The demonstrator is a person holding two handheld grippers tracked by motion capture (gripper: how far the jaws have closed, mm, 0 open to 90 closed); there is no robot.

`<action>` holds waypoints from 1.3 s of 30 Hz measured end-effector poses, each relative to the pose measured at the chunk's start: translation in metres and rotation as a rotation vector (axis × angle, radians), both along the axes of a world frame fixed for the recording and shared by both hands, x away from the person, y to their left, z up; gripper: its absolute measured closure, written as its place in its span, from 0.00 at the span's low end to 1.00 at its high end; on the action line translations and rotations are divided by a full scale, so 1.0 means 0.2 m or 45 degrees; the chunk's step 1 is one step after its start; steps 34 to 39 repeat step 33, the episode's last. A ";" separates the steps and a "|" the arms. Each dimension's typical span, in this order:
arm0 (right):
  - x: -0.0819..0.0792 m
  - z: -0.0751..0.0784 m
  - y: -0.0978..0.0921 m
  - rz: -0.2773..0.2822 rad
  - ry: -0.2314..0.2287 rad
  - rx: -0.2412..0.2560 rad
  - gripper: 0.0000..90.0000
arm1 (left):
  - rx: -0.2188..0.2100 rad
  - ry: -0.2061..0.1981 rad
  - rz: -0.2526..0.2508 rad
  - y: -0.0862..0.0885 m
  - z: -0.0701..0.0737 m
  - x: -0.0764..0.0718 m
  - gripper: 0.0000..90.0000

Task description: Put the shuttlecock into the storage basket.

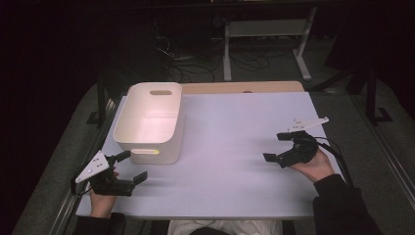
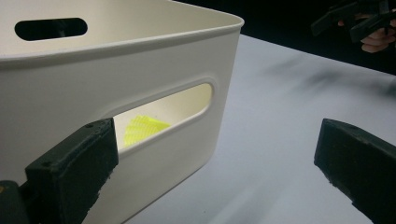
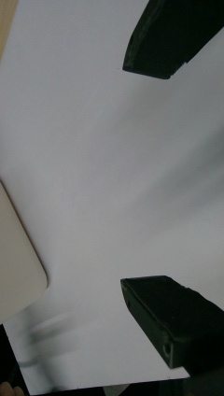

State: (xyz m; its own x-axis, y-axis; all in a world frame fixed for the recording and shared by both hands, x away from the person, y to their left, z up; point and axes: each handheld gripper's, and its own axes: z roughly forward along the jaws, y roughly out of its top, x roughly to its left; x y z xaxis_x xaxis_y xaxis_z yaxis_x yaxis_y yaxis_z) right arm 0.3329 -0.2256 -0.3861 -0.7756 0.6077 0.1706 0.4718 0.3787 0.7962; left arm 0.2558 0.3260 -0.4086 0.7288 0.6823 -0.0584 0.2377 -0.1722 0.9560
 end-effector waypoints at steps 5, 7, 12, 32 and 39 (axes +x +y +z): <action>-0.02 -0.02 -0.04 -0.021 -0.002 0.012 0.00 | 0.000 0.000 -0.001 0.00 0.00 0.00 0.00; -0.04 -0.04 -0.06 -0.032 -0.002 0.011 0.00 | -0.002 0.002 0.002 0.00 0.00 0.00 0.00; -0.07 -0.07 -0.11 -0.057 -0.009 0.015 0.00 | -0.003 0.002 0.002 0.00 0.00 0.00 0.00; -0.15 -0.14 -0.25 -0.164 -0.063 0.059 0.00 | -0.007 0.002 0.004 0.00 0.00 0.00 0.00; -0.16 -0.14 -0.25 -0.167 -0.064 0.065 0.00 | -0.008 0.002 0.004 0.00 0.00 0.00 0.00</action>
